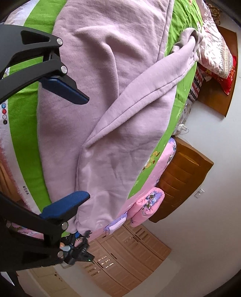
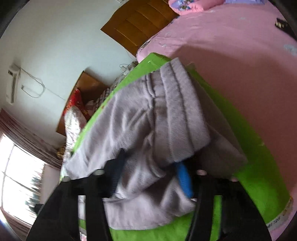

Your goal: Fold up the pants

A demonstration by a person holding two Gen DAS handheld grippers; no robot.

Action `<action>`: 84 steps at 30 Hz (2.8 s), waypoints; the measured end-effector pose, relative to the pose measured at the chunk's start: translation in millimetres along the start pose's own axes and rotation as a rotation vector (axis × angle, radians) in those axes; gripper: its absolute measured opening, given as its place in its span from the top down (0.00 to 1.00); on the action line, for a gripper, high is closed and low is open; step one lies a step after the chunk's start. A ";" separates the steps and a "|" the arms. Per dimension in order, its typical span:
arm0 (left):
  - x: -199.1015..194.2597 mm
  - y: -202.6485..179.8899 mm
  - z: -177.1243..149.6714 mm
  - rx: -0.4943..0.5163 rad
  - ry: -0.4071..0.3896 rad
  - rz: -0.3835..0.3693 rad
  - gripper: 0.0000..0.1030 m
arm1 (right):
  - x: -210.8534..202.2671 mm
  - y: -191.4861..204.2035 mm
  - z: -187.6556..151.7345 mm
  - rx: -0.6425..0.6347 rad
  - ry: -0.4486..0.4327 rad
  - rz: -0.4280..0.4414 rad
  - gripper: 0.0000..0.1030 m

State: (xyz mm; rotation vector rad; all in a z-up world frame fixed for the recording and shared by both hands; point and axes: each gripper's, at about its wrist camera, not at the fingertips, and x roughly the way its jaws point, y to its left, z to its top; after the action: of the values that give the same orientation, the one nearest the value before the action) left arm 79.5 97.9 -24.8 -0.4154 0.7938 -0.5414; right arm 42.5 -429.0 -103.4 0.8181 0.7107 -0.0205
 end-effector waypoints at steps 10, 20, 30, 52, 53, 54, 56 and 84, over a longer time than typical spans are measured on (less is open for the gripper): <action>24.8 14.0 25.1 -0.175 0.046 -0.056 0.11 | -3.2 -7.3 -9.5 -0.031 -0.084 0.010 0.73; 19.0 -5.2 61.1 -0.115 -0.034 0.047 0.95 | -23.8 -1.3 -7.5 -0.061 -0.099 0.080 0.78; -30.9 -12.3 7.8 0.009 -0.074 0.038 0.95 | -51.5 -19.9 -17.9 -0.081 -0.094 0.115 0.79; 4.8 25.9 -21.5 -0.012 0.011 0.088 0.91 | -38.0 -23.2 -44.5 -0.117 -0.109 -0.003 0.84; 4.7 25.5 -22.2 -0.014 0.009 0.087 0.91 | -38.5 -23.4 -43.9 -0.113 -0.107 0.001 0.84; 5.6 23.6 -22.4 -0.013 0.007 0.084 0.90 | -37.9 -25.1 -43.0 -0.107 -0.102 0.010 0.84; 3.7 22.2 -23.4 -0.005 0.006 0.080 0.84 | -38.9 -28.6 -41.9 -0.095 -0.091 0.035 0.81; -4.5 -40.1 -18.4 0.368 -0.067 0.182 0.05 | -1.6 117.0 -114.6 -0.786 -0.030 -0.157 0.16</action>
State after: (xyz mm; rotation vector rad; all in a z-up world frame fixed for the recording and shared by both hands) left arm 51.0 66.3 -12.4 -0.0212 0.6427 -0.4875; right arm 8.5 -270.7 -78.8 0.0100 0.6781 0.1010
